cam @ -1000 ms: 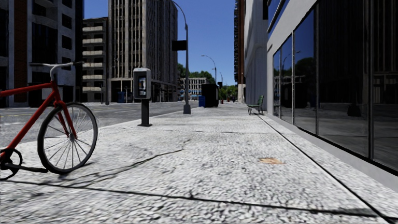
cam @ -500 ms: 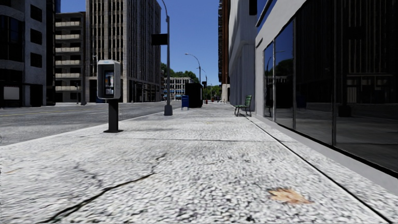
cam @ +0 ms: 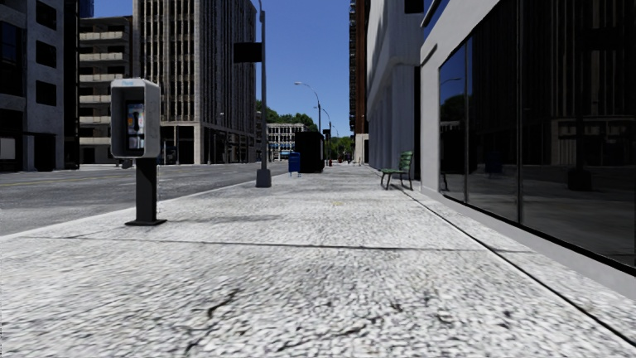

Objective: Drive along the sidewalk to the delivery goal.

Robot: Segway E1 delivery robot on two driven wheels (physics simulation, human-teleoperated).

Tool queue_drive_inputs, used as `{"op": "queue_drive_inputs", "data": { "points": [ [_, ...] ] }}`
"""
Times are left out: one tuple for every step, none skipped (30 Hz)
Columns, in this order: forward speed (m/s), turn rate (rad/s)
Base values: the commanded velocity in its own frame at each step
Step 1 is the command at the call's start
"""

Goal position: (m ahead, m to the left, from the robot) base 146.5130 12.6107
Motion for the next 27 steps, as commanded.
{"op": "queue_drive_inputs", "data": {
  "points": [
    [2.00,-0.19],
    [2.00,-0.20],
    [2.00,-0.20],
    [2.00,-0.21],
    [2.00,-0.21],
    [2.00,-0.21],
    [2.00,-0.21],
    [2.00,-0.21],
    [2.00,-0.21],
    [2.00,-0.22],
    [2.00,-0.23],
    [2.00,-0.24],
    [2.00,-0.24],
    [2.00,-0.24],
    [2.00,-0.24],
    [2.00,-0.24],
    [2.00,-0.24],
    [2.00,-0.24],
    [2.00,-0.24],
    [2.00,-0.24],
    [2.00,-0.24],
    [2.00,-0.24],
    [2.00,-0.24],
    [2.00,-0.24],
    [2.00,-0.24],
    [2.00,-0.24],
    [2.00,-0.19]
  ]
}}
